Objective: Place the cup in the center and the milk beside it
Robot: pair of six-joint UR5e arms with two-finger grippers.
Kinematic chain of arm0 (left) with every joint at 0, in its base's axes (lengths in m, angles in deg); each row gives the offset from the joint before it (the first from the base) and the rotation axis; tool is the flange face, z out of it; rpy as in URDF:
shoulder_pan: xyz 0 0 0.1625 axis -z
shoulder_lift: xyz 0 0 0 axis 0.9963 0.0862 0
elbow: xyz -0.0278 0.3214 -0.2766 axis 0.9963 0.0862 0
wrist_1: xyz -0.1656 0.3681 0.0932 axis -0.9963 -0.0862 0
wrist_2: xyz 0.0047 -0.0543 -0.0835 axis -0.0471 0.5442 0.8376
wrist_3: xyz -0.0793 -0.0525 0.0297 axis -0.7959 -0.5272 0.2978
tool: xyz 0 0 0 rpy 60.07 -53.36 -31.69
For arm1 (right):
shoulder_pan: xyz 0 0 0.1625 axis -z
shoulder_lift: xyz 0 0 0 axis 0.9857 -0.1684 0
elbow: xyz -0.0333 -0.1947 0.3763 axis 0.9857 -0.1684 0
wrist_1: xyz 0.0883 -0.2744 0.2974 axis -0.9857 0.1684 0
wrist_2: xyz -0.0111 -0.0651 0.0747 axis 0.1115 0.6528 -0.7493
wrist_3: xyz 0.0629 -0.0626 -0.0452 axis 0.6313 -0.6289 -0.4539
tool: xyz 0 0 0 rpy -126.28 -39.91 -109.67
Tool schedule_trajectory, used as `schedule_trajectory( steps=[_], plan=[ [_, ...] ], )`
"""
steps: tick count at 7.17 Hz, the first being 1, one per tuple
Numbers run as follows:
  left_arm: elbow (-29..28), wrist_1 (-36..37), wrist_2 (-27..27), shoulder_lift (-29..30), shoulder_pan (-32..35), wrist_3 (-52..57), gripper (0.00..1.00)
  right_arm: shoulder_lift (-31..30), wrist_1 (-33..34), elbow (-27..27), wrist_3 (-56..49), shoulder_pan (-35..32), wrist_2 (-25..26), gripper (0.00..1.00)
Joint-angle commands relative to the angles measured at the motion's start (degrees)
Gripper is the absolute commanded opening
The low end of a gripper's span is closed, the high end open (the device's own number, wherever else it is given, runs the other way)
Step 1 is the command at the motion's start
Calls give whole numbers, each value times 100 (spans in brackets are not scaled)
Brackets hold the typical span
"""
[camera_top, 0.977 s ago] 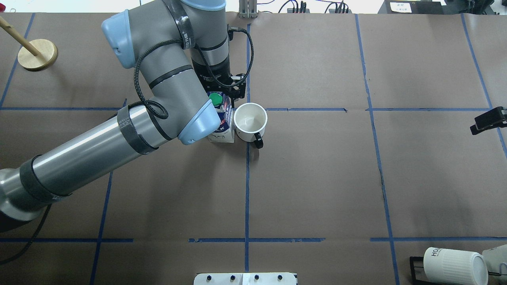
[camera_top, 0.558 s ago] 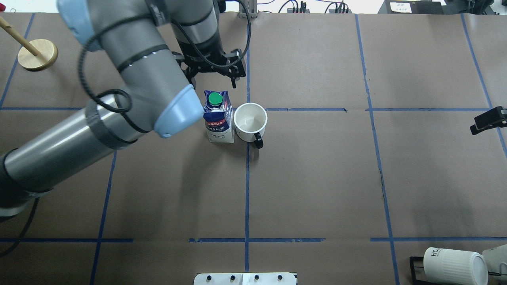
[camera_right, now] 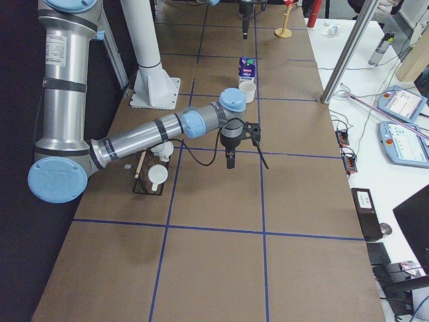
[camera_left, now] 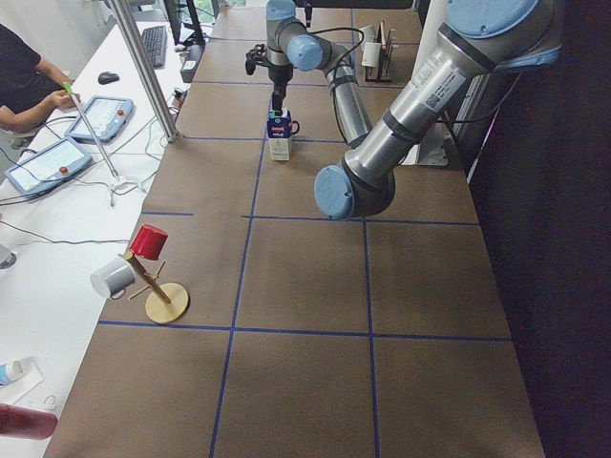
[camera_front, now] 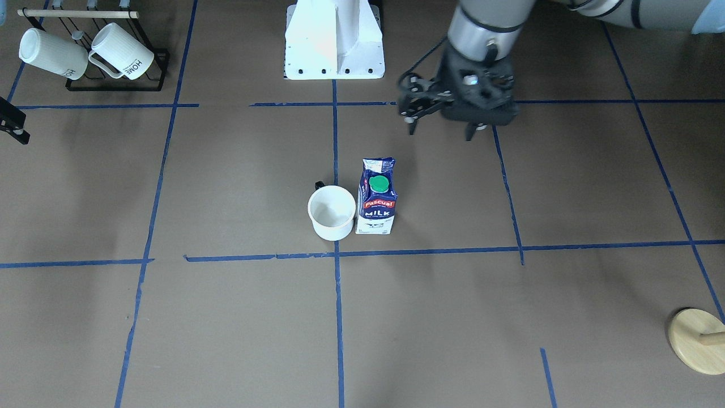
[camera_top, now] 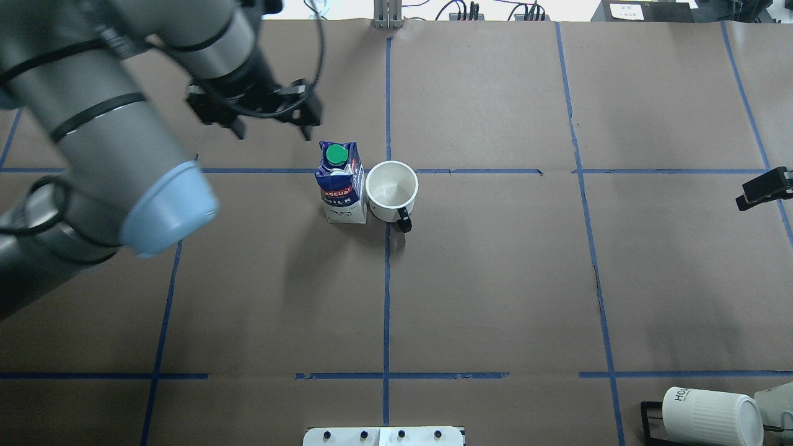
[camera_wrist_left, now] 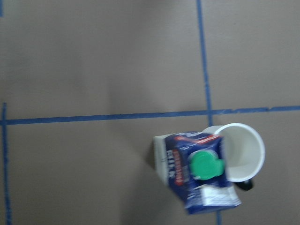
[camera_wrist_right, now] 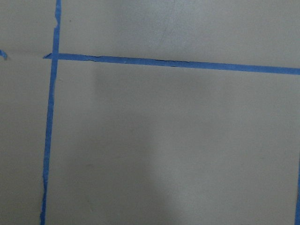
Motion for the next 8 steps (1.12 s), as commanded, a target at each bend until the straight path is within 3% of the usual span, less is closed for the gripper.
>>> schedule_trajectory(
  steps=[1,3,4,8],
  plan=[
    [802,10,52,-1468,565,1503,100,-56,64,-210,-716,-582,-295,100],
    [831,-16,541,-2646,1643,3433,100,-144,73,-667,-1848,-1285,-683,100],
    [613,-7,658,-2965,2180,4462,100,-301,64,-738,-2210,-1428,-711,100],
    [-1319,-34,1395,-3232,4028,7315,100,-689,335,-941,-3731,-2175,-931,100]
  ],
)
